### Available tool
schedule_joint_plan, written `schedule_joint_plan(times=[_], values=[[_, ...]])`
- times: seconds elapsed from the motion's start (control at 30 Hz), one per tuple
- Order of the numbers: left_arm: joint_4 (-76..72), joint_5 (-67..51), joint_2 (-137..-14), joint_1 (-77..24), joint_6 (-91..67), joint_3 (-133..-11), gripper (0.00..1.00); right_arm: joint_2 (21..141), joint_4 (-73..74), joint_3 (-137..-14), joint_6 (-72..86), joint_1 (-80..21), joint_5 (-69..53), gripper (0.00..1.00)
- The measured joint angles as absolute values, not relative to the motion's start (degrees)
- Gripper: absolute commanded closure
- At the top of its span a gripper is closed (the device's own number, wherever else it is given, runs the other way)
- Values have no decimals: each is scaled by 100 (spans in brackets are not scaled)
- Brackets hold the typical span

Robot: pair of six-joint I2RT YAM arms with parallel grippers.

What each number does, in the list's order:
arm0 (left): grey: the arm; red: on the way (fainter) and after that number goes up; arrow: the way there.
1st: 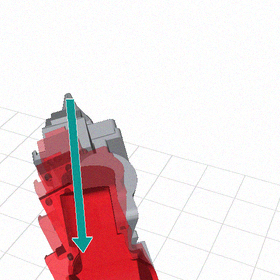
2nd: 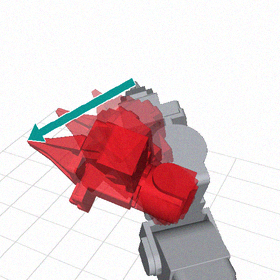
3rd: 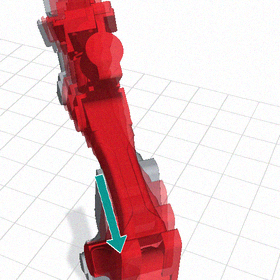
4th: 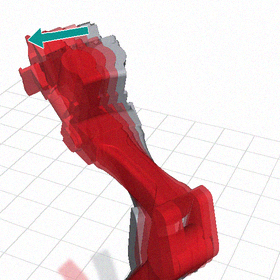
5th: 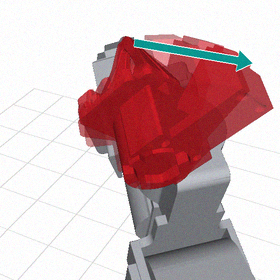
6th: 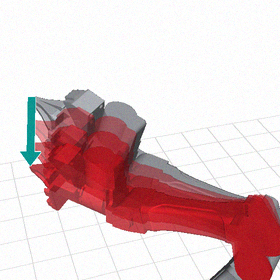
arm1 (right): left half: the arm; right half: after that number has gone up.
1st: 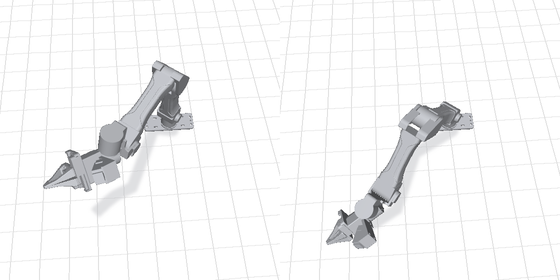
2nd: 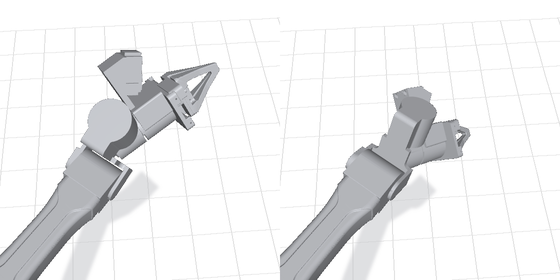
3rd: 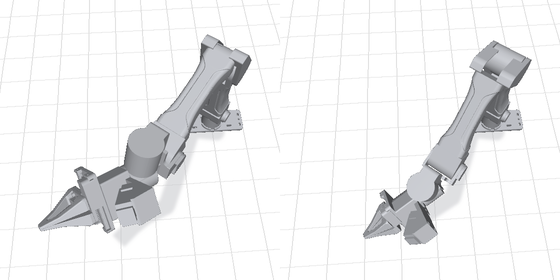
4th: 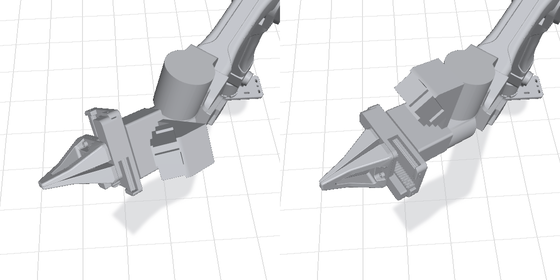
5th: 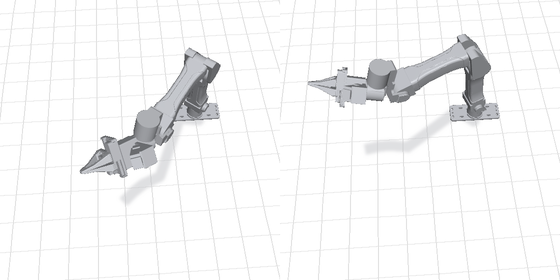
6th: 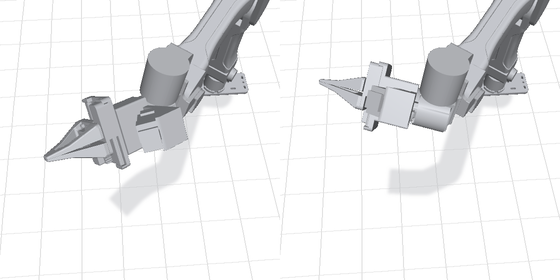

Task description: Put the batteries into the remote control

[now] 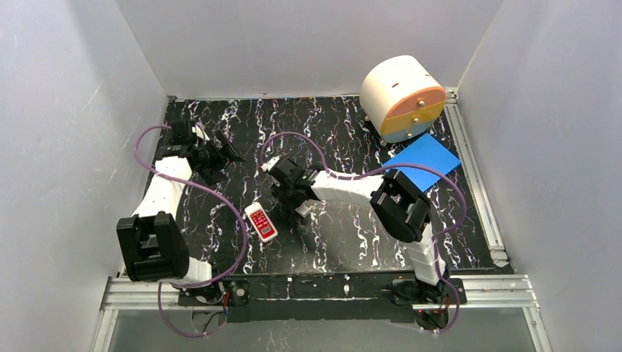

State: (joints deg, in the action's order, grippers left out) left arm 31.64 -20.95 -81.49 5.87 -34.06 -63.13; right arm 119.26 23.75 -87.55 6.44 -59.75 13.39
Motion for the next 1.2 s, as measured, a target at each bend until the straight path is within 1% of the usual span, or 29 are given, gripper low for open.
schedule_joint_plan(times=[0.1,0.23,0.33,0.43,0.53,0.67,0.83,0.97,1.2], values=[[2875,-2429,-8180,589,-3111,-6272,9,11869,2375,-8735,572,-5749,703,77],[2366,-3004,-8178,589,-2829,-6184,9,11395,2346,-8425,576,-4950,-670,77],[1767,-3802,-8178,589,-2797,-6184,9,10881,2379,-8333,580,-4189,-1699,76],[1111,-4611,-8178,548,-2834,-6193,8,10420,2390,-8335,574,-3671,-2521,75],[593,-5437,-8178,451,-2917,-6276,8,9996,2381,-8335,598,-3448,-3424,74],[75,-6344,-8178,266,-3083,-6434,10,9607,2029,-8230,917,-3470,-4469,73],[-137,-7192,-8178,-325,-3155,-6635,15,9400,1363,-8040,1581,-3529,-5369,72],[-158,-7664,-8178,-620,-3221,-6735,20,9389,880,-7979,2049,-3527,-5754,72],[-226,-8106,-8176,-652,-3358,-6954,41,9297,388,-7955,2502,-3524,-6053,72]])
